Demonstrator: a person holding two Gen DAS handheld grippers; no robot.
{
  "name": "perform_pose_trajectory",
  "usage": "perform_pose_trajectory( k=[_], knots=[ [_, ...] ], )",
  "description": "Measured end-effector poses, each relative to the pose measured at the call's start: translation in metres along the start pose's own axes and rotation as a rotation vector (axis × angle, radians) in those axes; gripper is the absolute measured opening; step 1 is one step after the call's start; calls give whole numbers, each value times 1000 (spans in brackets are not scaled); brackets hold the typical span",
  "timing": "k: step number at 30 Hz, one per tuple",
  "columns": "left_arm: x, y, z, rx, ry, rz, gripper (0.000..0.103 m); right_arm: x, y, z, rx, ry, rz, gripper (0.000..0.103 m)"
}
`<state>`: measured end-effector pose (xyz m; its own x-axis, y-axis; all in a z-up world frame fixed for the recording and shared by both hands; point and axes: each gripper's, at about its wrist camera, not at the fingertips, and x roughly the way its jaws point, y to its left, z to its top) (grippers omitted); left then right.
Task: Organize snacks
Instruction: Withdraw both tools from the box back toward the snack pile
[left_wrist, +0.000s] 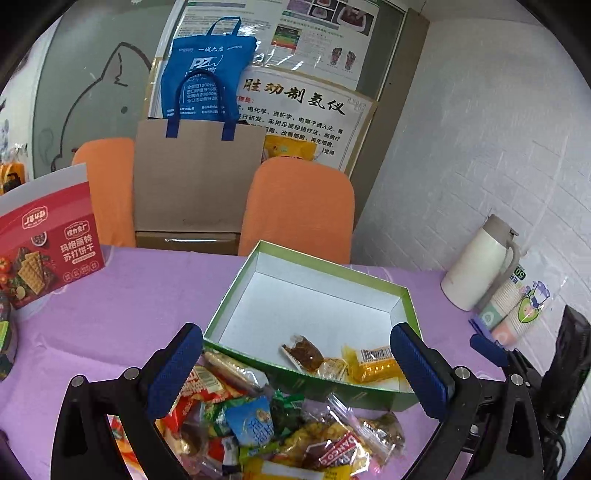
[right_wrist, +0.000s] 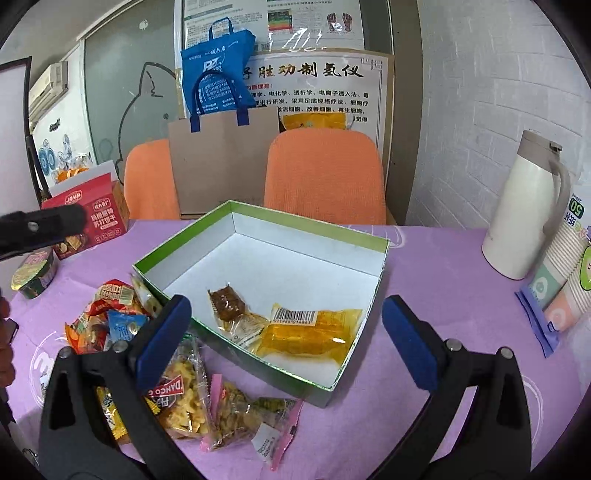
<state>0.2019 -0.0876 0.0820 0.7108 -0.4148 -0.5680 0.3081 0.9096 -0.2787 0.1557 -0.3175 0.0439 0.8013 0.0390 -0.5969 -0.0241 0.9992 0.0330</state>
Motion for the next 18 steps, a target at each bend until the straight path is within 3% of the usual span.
perform_pose_trajectory(
  k=[4,6,8,10,13,15,18],
  knots=[
    [-27,6,-14,-31,4,7,103,42,0,-6,-39,101,-155,103],
    [-38,6,-23,-14,6,33,103,49,-1,-7,17,110,-50,101],
    [-45,6,-31,22,1,69,103,46,5,-8,67,99,147,93],
    [-47,6,-33,73,-19,78,103,43,14,-8,51,112,183,82],
    [-32,4,-26,132,0,84,103,35,19,-12,-9,120,156,71],
    [-17,5,-22,132,46,72,103,28,13,-15,-2,112,126,70],
    [9,9,-16,136,84,52,102,22,-7,-20,42,94,1,70]
  ],
)
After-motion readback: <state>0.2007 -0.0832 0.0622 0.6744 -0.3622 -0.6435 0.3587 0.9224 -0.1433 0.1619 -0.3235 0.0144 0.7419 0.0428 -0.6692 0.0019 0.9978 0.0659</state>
